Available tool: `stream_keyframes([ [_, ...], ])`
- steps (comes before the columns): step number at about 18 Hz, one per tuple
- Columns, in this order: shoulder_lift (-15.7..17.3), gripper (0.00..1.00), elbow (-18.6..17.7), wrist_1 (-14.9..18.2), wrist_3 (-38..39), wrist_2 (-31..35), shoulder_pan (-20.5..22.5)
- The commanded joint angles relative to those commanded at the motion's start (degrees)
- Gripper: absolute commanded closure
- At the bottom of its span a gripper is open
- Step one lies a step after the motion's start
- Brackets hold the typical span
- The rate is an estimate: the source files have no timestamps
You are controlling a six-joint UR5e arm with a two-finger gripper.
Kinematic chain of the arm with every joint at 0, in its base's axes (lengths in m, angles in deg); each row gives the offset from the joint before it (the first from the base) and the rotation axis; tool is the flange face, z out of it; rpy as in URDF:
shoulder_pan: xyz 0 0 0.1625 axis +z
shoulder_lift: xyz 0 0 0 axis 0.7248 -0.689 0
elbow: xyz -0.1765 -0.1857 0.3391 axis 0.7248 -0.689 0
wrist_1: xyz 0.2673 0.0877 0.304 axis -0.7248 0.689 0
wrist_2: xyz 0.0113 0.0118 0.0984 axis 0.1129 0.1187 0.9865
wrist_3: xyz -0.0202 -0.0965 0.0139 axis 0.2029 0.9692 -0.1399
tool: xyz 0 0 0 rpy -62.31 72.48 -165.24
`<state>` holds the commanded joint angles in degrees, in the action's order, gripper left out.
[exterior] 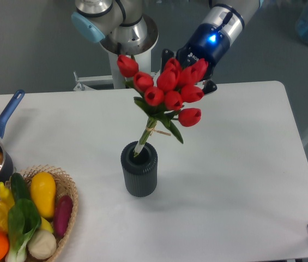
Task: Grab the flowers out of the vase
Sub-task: 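Lift the tulip bunch up out of the gray vase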
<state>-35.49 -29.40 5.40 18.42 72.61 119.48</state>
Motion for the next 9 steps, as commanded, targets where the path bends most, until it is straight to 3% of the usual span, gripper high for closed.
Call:
stream_keyframes([
  [9,-1.1,0.75,2.5,-0.2,-0.5,-1.5,4.7],
])
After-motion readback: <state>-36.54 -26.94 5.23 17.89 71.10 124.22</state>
